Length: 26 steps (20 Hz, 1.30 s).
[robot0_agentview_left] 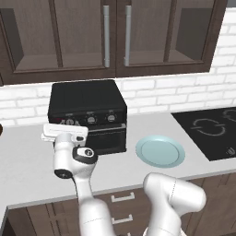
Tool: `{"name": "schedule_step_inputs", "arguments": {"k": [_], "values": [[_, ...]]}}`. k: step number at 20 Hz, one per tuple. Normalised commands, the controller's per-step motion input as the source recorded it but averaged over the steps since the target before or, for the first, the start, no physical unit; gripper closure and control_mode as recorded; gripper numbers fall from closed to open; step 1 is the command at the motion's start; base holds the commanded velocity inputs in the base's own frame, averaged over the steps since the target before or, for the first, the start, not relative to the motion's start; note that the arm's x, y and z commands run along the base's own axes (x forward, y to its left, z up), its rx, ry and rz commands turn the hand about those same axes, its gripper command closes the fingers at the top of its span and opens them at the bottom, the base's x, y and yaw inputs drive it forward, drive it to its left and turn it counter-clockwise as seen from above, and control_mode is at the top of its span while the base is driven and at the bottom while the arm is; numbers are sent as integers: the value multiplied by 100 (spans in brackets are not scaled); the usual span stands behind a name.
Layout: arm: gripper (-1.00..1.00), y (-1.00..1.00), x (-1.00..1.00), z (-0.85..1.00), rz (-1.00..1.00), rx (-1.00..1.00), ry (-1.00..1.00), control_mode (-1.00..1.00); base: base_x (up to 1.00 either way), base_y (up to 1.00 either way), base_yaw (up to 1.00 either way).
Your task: Pick up the kebab skewer and baguette bread, and place them inside the toaster oven. Close the toaster oven door and start by setting the timer.
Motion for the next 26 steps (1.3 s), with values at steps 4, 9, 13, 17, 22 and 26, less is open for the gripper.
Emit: {"name": "schedule_step_inputs", "arguments": {"k": [4, 9, 13, 17, 22, 26], "values": [[100, 42, -2, 0, -15, 0, 0, -100, 0, 0, 0], [100, 55, -8, 0, -20, 0, 0, -100, 0, 0, 0], [100, 54, -3, 0, -19, 0, 0, -100, 0, 0, 0], [100, 40, 0, 0, -17, 0, 0, -100, 0, 0, 0], [100, 15, 3, 0, -9, 0, 0, -100, 0, 0, 0], [100, 0, 3, 0, -1, 0, 0, -100, 0, 0, 0]]}}
